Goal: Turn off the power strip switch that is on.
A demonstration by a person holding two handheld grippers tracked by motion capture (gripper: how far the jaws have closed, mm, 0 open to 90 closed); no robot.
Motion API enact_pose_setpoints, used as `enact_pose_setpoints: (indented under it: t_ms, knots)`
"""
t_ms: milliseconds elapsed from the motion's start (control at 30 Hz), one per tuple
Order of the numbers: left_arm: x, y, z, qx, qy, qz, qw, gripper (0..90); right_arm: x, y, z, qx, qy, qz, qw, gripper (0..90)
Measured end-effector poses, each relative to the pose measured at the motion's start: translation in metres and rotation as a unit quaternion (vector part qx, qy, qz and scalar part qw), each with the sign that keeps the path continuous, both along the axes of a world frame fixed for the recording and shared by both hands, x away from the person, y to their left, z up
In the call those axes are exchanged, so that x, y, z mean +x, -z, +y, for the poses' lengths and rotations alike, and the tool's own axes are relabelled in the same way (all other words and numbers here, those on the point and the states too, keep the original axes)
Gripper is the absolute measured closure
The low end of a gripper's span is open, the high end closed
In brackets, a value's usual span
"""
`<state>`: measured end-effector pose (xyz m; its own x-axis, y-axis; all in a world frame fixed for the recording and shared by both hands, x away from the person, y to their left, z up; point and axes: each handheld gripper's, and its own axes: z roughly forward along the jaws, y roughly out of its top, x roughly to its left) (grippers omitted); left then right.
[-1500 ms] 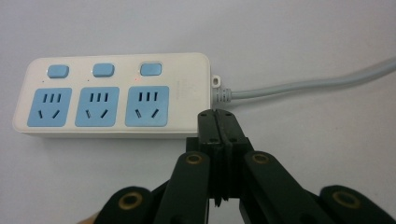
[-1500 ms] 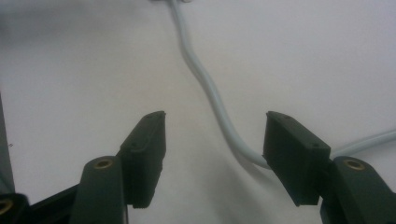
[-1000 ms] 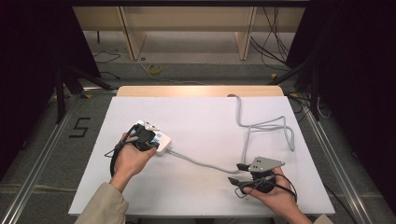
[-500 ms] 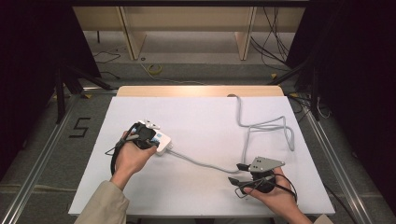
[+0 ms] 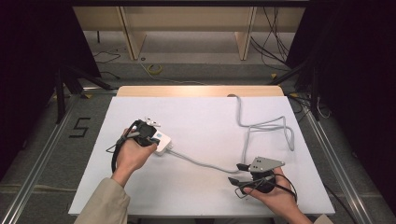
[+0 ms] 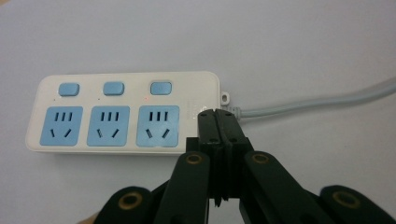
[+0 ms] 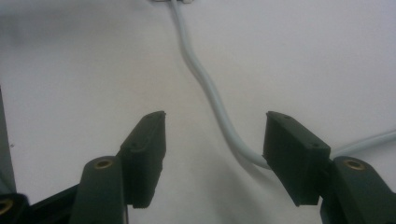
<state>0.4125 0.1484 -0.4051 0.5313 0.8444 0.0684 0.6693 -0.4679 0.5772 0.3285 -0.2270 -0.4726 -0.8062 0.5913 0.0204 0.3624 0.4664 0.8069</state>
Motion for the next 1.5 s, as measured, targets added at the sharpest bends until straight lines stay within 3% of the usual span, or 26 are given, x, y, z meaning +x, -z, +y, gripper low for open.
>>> enact_pose_setpoints:
  t_ms: [1500]
  knots:
    - [0.029,0.005,-0.003,0.018,-0.014,0.003,0.9997,89.7,0.0,-0.001,-0.001,0.0,0.0,-0.002,1.0,40.0]
